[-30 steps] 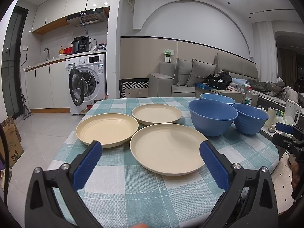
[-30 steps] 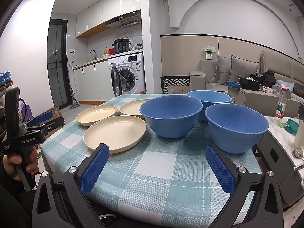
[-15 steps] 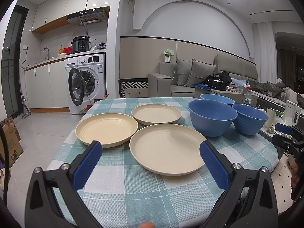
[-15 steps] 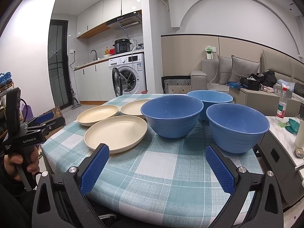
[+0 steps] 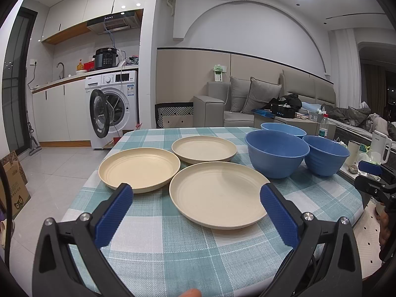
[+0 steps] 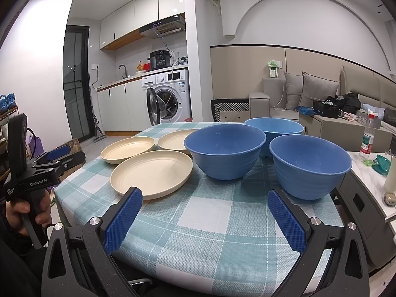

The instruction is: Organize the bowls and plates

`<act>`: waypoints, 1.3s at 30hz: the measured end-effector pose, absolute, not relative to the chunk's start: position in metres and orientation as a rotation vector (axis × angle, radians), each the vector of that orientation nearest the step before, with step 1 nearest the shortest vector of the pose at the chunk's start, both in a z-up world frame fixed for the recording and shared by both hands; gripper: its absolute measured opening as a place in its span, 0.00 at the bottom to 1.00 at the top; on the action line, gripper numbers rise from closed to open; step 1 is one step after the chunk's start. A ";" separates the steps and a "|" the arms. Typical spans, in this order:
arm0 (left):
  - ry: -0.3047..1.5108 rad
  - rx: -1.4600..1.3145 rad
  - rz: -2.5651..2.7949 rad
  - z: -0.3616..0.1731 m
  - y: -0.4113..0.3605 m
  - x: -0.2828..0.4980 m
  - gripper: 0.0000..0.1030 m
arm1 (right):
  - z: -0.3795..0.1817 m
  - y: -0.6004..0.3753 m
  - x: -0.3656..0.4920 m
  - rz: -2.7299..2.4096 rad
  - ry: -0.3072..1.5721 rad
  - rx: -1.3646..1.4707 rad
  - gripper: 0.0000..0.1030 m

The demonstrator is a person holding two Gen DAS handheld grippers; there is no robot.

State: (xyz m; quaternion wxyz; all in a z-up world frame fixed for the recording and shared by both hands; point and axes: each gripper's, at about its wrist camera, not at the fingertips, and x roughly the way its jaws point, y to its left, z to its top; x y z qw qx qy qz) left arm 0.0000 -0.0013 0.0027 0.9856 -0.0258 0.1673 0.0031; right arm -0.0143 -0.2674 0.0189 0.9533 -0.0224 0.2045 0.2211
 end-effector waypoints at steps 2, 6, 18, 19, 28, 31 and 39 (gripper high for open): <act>0.336 -0.051 0.006 0.003 -0.001 0.000 1.00 | 0.019 -0.267 -0.015 0.451 0.415 -0.045 1.00; 0.336 -0.051 0.006 0.002 -0.001 0.000 1.00 | 0.019 -0.267 -0.015 0.448 0.416 -0.045 1.00; 0.334 -0.053 0.005 0.002 0.000 0.000 1.00 | 0.019 -0.267 -0.015 0.448 0.416 -0.046 1.00; 0.334 -0.053 0.004 0.002 0.000 0.000 1.00 | 0.019 -0.267 -0.015 0.449 0.415 -0.045 1.00; 0.334 -0.053 0.005 0.002 0.000 0.000 1.00 | 0.019 -0.266 -0.016 0.447 0.414 -0.049 1.00; 0.334 -0.051 0.005 0.002 0.000 0.000 1.00 | 0.019 -0.266 -0.017 0.448 0.414 -0.048 1.00; 0.328 -0.049 0.005 0.002 0.003 0.000 1.00 | 0.023 -0.269 -0.017 0.439 0.412 -0.049 1.00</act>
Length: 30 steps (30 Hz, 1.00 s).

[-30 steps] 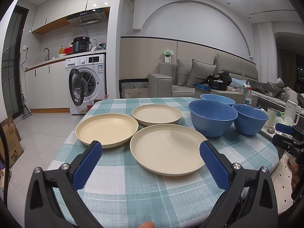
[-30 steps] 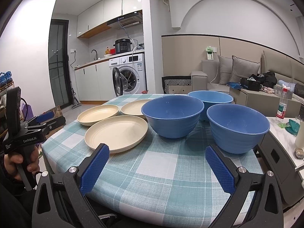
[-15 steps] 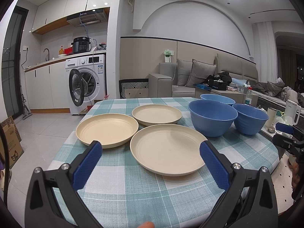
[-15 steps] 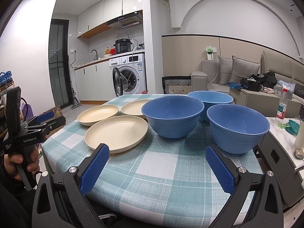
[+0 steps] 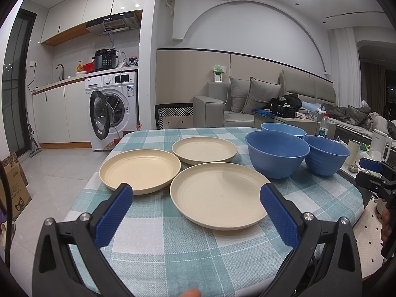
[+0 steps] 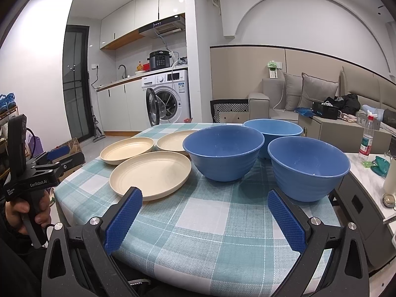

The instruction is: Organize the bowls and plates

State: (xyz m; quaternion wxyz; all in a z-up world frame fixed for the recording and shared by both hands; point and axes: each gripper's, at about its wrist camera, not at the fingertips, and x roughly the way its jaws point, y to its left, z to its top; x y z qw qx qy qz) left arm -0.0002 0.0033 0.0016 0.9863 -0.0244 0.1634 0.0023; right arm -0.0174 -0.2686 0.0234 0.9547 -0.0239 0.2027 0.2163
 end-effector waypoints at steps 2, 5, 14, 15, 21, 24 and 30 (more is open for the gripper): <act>0.329 -0.054 0.007 0.001 0.004 0.002 1.00 | 0.025 -0.270 -0.017 0.438 0.410 -0.050 1.00; 0.324 -0.058 0.009 0.004 0.007 0.002 1.00 | 0.028 -0.271 -0.015 0.438 0.407 -0.053 1.00; 0.312 -0.043 0.021 0.014 0.010 0.003 1.00 | 0.038 -0.274 -0.004 0.452 0.399 -0.042 1.00; 0.311 -0.042 0.021 0.015 0.010 0.004 1.00 | 0.040 -0.274 -0.003 0.454 0.398 -0.042 1.00; 0.303 -0.037 0.020 0.023 0.014 0.008 1.00 | 0.048 -0.274 0.003 0.460 0.393 -0.049 1.00; 0.295 -0.028 0.023 0.027 0.015 0.010 1.00 | 0.052 -0.275 0.006 0.459 0.388 -0.048 1.00; 0.284 0.000 0.022 0.036 0.012 0.017 1.00 | 0.064 -0.275 0.013 0.466 0.379 -0.052 1.00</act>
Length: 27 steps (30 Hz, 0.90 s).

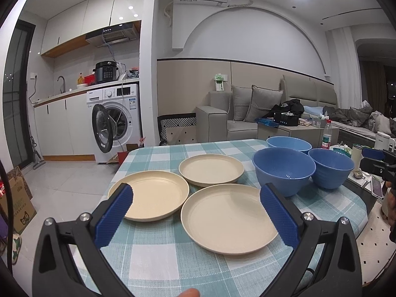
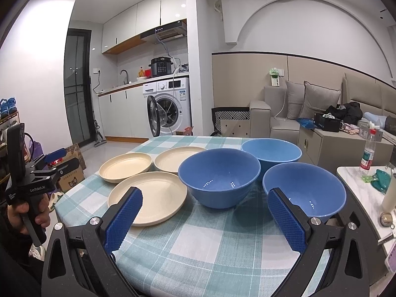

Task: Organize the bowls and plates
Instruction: 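Move the left tool toward a beige plate while the right tool approaches another beige plate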

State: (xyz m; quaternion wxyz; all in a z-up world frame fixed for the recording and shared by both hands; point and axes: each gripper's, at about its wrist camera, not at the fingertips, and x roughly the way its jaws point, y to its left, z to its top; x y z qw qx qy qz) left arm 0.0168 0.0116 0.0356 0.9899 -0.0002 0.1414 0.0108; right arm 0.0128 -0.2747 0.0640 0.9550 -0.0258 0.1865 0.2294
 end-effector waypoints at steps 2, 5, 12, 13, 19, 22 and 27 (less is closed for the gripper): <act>0.284 0.007 0.022 0.037 0.011 0.019 1.00 | 0.068 -0.274 0.016 0.464 0.376 -0.059 1.00; 0.287 0.015 0.019 0.039 0.009 0.023 1.00 | 0.074 -0.275 0.021 0.471 0.378 -0.052 1.00; 0.291 0.020 0.010 0.046 0.010 0.031 1.00 | 0.089 -0.271 0.031 0.476 0.366 -0.060 1.00; 0.291 0.019 0.010 0.047 0.011 0.033 1.00 | 0.091 -0.270 0.032 0.478 0.365 -0.062 1.00; 0.284 0.012 0.014 0.054 0.013 0.042 1.00 | 0.099 -0.265 0.042 0.485 0.361 -0.069 1.00; 0.275 0.000 0.014 0.058 0.016 0.044 1.00 | 0.106 -0.265 0.047 0.497 0.357 -0.065 1.00; 0.272 -0.003 0.018 0.063 0.018 0.053 1.00 | 0.118 -0.263 0.054 0.513 0.349 -0.068 1.00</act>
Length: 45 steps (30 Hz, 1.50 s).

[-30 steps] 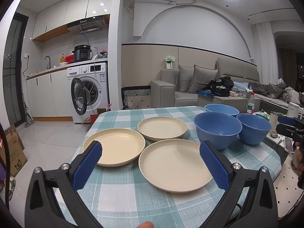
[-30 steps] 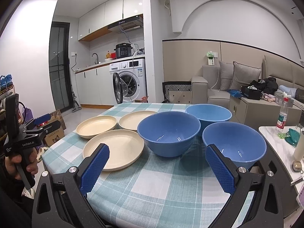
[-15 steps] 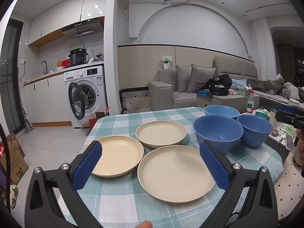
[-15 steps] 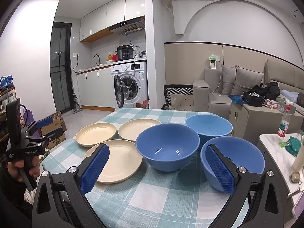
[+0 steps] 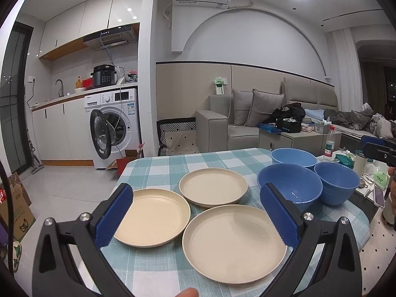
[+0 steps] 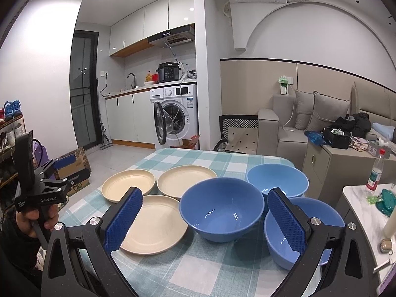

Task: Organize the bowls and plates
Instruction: 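Move the left tool toward a beige plate while the right tool approaches another beige plate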

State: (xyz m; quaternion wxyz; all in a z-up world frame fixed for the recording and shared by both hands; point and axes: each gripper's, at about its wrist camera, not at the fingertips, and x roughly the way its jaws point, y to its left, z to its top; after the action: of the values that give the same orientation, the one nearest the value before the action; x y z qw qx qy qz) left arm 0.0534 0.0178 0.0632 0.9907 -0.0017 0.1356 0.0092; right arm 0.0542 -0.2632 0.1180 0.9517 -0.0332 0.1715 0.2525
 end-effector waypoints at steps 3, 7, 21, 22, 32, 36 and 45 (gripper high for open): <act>0.277 -0.009 0.021 0.065 0.018 0.060 1.00 | 0.126 -0.263 0.061 0.513 0.349 -0.067 1.00; 0.287 -0.003 0.014 0.067 0.015 0.068 1.00 | 0.132 -0.263 0.071 0.517 0.354 -0.056 1.00; 0.311 0.014 0.010 0.078 0.013 0.099 1.00 | 0.138 -0.254 0.103 0.529 0.388 -0.069 1.00; 0.313 0.014 0.012 0.079 0.013 0.102 1.00 | 0.139 -0.254 0.106 0.530 0.391 -0.070 1.00; 0.338 0.004 0.022 0.087 0.022 0.127 1.00 | 0.145 -0.237 0.125 0.554 0.408 -0.088 1.00; 0.351 0.009 0.027 0.088 0.024 0.135 1.00 | 0.148 -0.229 0.135 0.573 0.420 -0.090 1.00; 0.380 0.016 0.034 0.089 0.025 0.149 1.00 | 0.148 -0.208 0.157 0.603 0.449 -0.121 1.00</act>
State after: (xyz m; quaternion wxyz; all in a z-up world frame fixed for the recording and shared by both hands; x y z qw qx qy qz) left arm 0.1493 0.0250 0.0888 0.9818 0.0079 0.1888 0.0169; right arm 0.1566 -0.2084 0.1477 0.9284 -0.0590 0.2193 0.2942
